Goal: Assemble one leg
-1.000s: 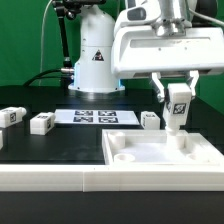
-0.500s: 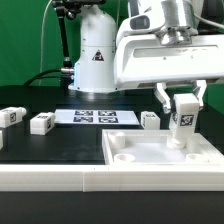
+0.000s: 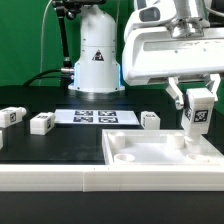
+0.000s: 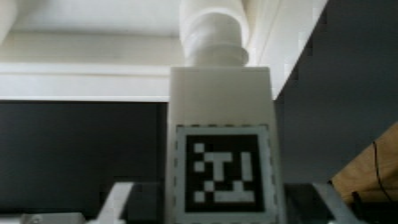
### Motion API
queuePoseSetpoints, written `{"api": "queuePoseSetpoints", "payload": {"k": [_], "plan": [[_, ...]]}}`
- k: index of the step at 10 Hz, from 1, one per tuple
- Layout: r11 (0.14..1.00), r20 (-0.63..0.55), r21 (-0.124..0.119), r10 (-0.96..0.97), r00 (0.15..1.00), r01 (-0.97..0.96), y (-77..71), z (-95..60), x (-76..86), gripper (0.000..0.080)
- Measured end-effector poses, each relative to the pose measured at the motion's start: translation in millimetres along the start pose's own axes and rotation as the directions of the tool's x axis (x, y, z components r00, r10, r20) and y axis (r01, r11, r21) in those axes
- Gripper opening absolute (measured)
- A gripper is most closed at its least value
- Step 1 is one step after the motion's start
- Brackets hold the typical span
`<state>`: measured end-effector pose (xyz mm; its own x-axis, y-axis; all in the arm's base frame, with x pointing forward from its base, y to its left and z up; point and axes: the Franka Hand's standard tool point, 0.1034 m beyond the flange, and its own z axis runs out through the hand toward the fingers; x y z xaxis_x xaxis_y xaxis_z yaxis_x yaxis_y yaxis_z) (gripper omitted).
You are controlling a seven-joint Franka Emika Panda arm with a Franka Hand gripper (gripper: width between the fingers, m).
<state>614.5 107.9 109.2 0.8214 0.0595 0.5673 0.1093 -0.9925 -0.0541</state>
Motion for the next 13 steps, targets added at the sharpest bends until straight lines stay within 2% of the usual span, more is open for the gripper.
{"api": "queuePoseSetpoints", "payload": {"k": [2, 7, 11, 12, 13], "plan": [[1.0, -0.002, 0.0, 0.004, 1.0, -0.004, -0.3, 3.7, 1.7, 0.0291], [1.0, 0.005, 0.002, 0.001, 1.0, -0.001, -4.5, 16.1, -7.6, 0.0291], [1.0, -0.025, -0.002, -0.004, 1.0, 0.004, -7.5, 19.4, -6.5, 0.0291], [1.0, -0.025, -0.002, -0.005, 1.0, 0.005, -8.5, 20.0, -7.9, 0.0291], [1.0, -0.011, -0.002, -0.008, 1.0, 0.007, -10.2, 23.3, -16.7, 0.0291]]}}
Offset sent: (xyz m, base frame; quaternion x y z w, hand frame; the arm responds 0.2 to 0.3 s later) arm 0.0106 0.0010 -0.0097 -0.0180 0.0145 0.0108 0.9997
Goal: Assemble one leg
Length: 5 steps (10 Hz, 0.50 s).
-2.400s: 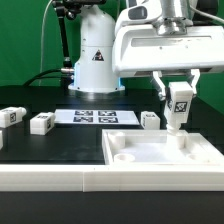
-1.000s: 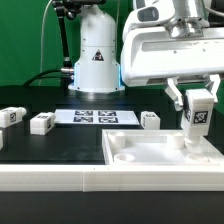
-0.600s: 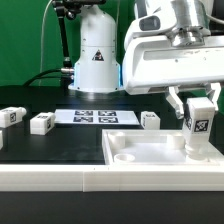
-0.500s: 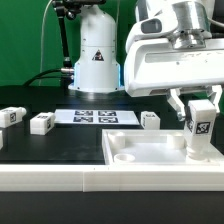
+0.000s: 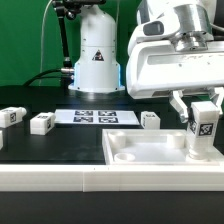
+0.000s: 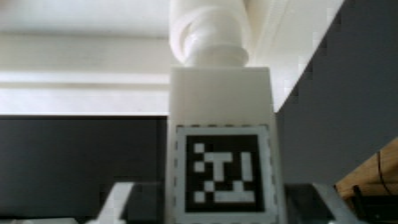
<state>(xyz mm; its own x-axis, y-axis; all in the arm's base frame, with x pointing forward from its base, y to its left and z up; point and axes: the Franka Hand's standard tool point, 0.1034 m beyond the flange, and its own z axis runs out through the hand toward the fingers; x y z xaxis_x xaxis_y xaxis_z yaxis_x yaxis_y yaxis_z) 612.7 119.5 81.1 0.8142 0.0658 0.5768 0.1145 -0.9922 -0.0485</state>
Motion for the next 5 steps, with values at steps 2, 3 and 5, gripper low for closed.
{"api": "queuePoseSetpoints", "payload": {"k": [2, 3, 5], "plan": [[1.0, -0.004, -0.008, 0.002, 1.0, -0.002, 0.4, 1.4, -5.4, 0.0291], [1.0, -0.005, -0.009, 0.001, 1.0, -0.001, 0.4, 1.4, -5.5, 0.0291], [1.0, -0.008, -0.01, -0.002, 1.0, 0.002, -0.6, -0.5, -9.2, 0.0291]]}}
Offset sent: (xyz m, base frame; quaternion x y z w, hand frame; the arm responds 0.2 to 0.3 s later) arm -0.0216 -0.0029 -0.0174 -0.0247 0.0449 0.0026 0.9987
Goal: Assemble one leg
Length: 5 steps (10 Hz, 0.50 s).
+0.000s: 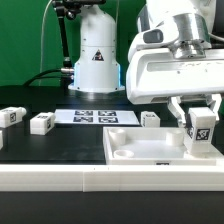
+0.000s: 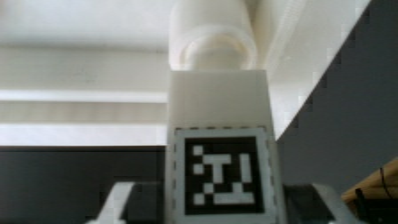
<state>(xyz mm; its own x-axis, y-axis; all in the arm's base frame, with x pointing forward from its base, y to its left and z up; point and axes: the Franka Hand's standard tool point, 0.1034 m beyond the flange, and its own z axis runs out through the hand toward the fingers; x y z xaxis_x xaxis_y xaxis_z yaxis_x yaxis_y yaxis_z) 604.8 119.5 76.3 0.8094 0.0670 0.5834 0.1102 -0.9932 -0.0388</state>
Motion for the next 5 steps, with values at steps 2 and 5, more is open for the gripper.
{"api": "queuePoseSetpoints", "payload": {"k": [2, 5], "plan": [[1.0, 0.028, 0.001, -0.005, 1.0, 0.005, -0.7, -3.9, -15.2, 0.0291], [1.0, 0.066, 0.009, -0.003, 0.998, 0.002, -1.0, -2.0, -16.9, 0.0523]]}}
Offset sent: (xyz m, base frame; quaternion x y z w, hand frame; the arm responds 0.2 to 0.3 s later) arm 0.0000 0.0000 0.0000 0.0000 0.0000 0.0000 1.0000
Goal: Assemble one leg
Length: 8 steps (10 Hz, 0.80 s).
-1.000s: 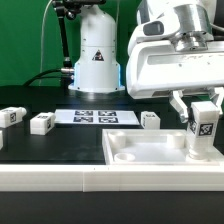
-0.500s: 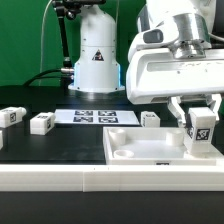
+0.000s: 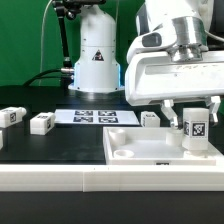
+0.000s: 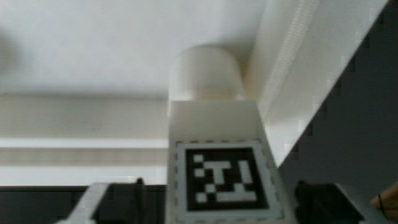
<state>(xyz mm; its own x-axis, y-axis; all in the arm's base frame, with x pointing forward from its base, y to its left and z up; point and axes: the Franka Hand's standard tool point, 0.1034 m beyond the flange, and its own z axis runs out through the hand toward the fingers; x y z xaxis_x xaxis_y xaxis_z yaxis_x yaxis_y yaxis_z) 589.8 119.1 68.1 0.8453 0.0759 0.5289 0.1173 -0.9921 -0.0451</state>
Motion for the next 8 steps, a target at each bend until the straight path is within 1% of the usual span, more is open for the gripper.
{"api": "queuePoseSetpoints", "payload": {"k": [1, 2, 3, 6, 8], "plan": [[1.0, 0.002, 0.0, 0.0, 1.0, 0.0, 0.0, 0.2, -0.4, 0.0523], [1.0, 0.002, 0.0, 0.0, 1.0, 0.0, 0.1, 0.2, -0.5, 0.0622], [1.0, 0.002, 0.0, 0.0, 1.0, 0.0, 0.1, 0.3, -0.6, 0.0645], [1.0, 0.004, 0.0, -0.001, 1.0, 0.001, 0.6, 0.3, -0.9, 0.0649], [1.0, 0.029, 0.002, 0.007, 1.0, -0.007, 8.1, -8.8, 2.9, 0.0649]]}}
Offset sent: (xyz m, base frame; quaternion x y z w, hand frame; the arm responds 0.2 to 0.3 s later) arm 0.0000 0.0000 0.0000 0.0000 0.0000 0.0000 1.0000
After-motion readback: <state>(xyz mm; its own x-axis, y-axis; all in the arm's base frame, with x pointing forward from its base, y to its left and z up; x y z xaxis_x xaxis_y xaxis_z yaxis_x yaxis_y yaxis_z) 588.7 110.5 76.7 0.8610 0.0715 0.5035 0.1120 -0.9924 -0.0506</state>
